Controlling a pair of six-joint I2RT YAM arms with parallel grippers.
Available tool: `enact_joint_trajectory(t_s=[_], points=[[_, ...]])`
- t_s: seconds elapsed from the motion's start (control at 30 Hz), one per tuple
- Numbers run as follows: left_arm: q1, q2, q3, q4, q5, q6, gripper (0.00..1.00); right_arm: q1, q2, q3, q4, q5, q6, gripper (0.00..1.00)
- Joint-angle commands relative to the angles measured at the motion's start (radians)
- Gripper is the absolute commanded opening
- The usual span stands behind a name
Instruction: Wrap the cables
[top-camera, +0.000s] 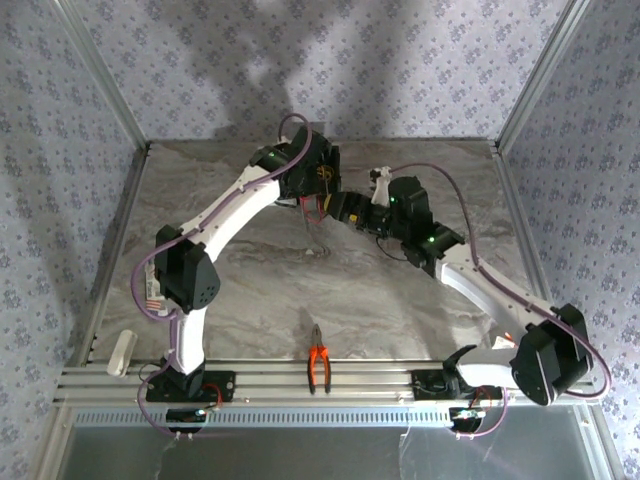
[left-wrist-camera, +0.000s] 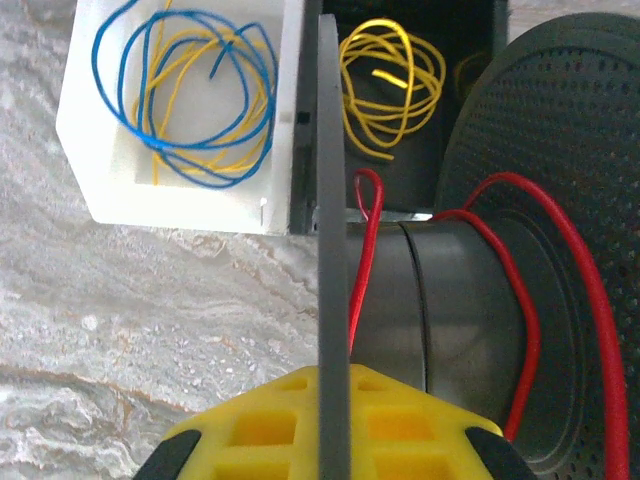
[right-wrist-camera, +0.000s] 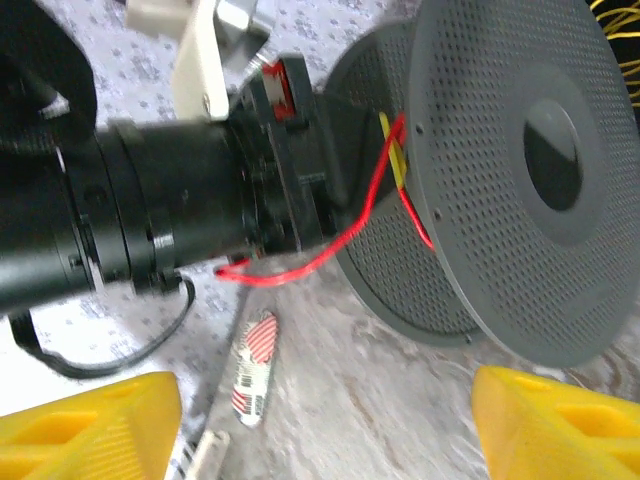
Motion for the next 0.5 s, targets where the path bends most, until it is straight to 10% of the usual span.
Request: enact_joint_trajectory(t_s=[0.0, 0.47], points=[[0.003, -0.097, -0.013, 0.068, -0.011, -0.081, 0.0, 0.025, 0.066, 0.003, 0.245, 0.005, 0.14, 0.74], [0.024, -0.182, -0.186, 0.227, 0.09, -0.244, 0.0, 0.097, 0.227, 0.002, 0.499, 0.045, 0.278, 0.54]])
